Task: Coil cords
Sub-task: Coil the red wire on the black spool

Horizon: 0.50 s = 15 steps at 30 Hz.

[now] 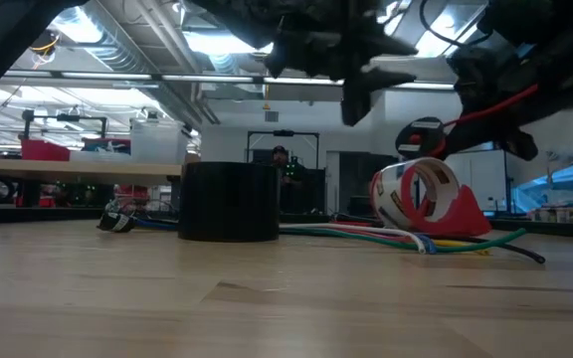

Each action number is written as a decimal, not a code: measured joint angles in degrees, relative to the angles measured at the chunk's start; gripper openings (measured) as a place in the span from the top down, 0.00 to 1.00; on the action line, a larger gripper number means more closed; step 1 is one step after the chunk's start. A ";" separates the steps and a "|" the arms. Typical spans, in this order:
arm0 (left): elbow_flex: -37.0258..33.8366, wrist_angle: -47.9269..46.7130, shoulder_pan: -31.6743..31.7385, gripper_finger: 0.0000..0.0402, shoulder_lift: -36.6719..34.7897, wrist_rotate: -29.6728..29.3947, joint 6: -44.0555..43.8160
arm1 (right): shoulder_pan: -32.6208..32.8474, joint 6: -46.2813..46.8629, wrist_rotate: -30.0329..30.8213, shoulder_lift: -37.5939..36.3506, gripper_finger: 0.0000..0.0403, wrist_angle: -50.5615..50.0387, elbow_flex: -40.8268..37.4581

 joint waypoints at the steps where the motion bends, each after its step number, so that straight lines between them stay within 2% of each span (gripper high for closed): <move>1: 0.00 0.32 -0.63 0.65 0.00 0.05 0.26 | 0.00 0.00 1.72 0.00 0.99 0.00 0.00; 5: 0.00 1.83 -2.73 0.60 0.00 -0.15 2.60 | 0.00 0.42 8.86 0.00 0.99 0.14 0.00; 8: 0.00 2.82 -3.93 0.59 0.00 -2.67 4.64 | 0.00 0.59 13.20 0.00 0.99 1.57 -0.02; 12: 0.00 4.10 -5.14 0.59 0.00 -11.87 4.95 | 0.00 0.24 18.74 0.00 0.99 5.96 -0.02; 15: 0.00 5.35 -5.53 0.59 0.00 -21.87 6.31 | 0.00 -0.15 22.97 0.00 0.99 8.92 -0.02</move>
